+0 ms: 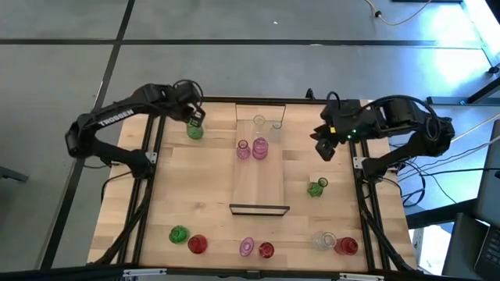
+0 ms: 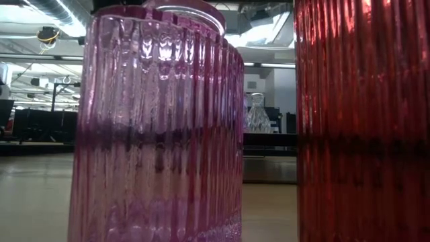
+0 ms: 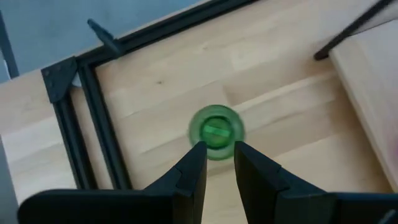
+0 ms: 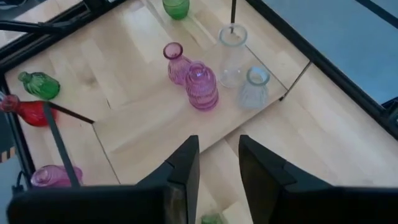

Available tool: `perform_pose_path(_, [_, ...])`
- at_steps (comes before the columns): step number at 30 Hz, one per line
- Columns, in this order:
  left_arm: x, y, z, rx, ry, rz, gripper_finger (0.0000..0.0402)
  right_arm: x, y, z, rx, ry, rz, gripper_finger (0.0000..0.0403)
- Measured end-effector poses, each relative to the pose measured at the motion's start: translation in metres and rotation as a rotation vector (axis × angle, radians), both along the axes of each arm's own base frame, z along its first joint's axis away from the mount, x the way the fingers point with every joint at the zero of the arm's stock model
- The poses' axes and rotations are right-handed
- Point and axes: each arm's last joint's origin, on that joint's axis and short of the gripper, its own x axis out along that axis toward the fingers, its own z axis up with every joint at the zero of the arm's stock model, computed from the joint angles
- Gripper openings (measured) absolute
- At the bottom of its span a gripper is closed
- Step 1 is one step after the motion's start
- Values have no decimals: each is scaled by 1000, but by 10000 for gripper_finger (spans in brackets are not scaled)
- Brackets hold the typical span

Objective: Sort vases onto shelf
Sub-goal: Put the top green vase on the shelf

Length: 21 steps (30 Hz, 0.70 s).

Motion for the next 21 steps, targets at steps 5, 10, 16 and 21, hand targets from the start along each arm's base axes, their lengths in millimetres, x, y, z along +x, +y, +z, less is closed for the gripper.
perform_pose_path(5, [-17, 22, -1, -46, 1, 30, 76, -1, 5, 0, -20, -6, -2, 97])
perform_pose_path(10, [-31, 37, -1, -69, 2, 61, 76, -2, 4, -1, -33, 9, -9, 97])
perform_pose_path(16, [-46, 49, -16, -179, -43, 49, 76, -2, 3, 0, -55, 7, -24, 97])
perform_pose_path(21, [-45, 54, -50, -311, -192, 18, 76, -2, 3, 0, -58, 6, -26, 97])
